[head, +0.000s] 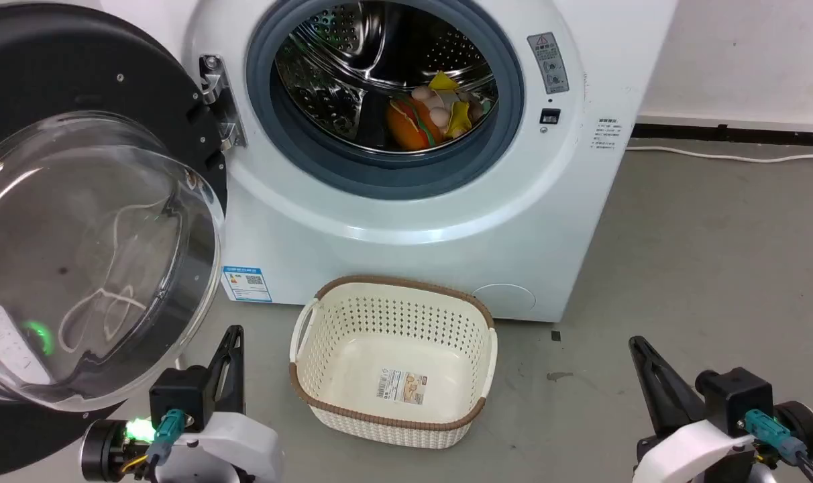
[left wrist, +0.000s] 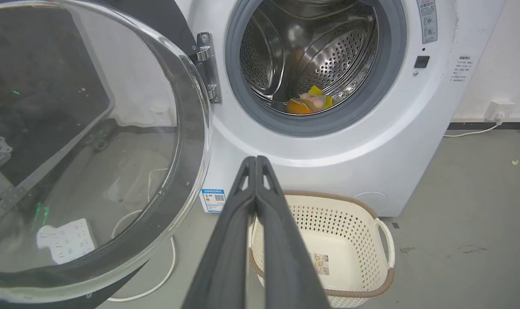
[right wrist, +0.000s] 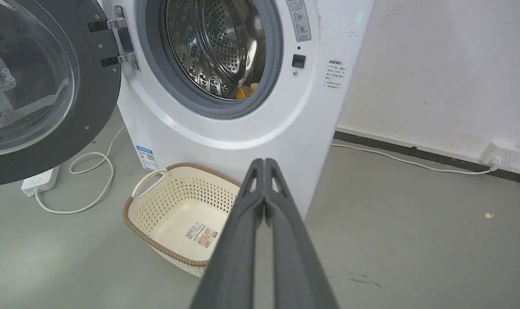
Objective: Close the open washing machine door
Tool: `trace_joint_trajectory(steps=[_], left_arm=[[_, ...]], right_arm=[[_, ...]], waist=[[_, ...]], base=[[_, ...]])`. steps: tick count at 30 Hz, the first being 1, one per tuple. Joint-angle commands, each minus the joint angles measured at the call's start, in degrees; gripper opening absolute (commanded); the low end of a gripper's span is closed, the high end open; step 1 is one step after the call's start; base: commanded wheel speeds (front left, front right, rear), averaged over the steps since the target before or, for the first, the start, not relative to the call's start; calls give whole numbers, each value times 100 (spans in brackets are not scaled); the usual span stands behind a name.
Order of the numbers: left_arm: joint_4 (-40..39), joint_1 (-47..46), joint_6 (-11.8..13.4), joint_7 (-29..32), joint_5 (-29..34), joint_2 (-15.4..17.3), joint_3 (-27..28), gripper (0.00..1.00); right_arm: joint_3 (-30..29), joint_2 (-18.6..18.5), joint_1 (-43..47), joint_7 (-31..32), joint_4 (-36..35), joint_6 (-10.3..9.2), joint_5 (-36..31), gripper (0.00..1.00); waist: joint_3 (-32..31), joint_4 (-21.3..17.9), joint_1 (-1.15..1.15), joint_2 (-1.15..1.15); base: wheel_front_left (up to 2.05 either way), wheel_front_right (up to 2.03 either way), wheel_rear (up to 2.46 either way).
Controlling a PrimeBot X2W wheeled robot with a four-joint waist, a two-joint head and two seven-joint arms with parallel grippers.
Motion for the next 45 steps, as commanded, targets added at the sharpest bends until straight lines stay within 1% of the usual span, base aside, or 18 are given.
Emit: trace_joint_trajectory(steps=[1,37,38,45], left_arm=[[-23,79,15,1,9,0,10,0],[-23,79,15,1,9,0,10,0],[0,1,0,-2,0,0,0,100],[-1,-5,-3,-46,-14,0,-29,100]], right_arm=[[1,22,-68,4,-31,5,-43,0],[1,22,-68,4,-31,5,-43,0],[0,0,0,-1,0,0,2,100],[-12,0,9,-45,7,0,45,100]], waist=[[0,0,0,0],[0,0,0,0],[0,0,0,0],[3,2,0,0]], base=[[0,0,0],[0,0,0],[0,0,0],[0,0,0]])
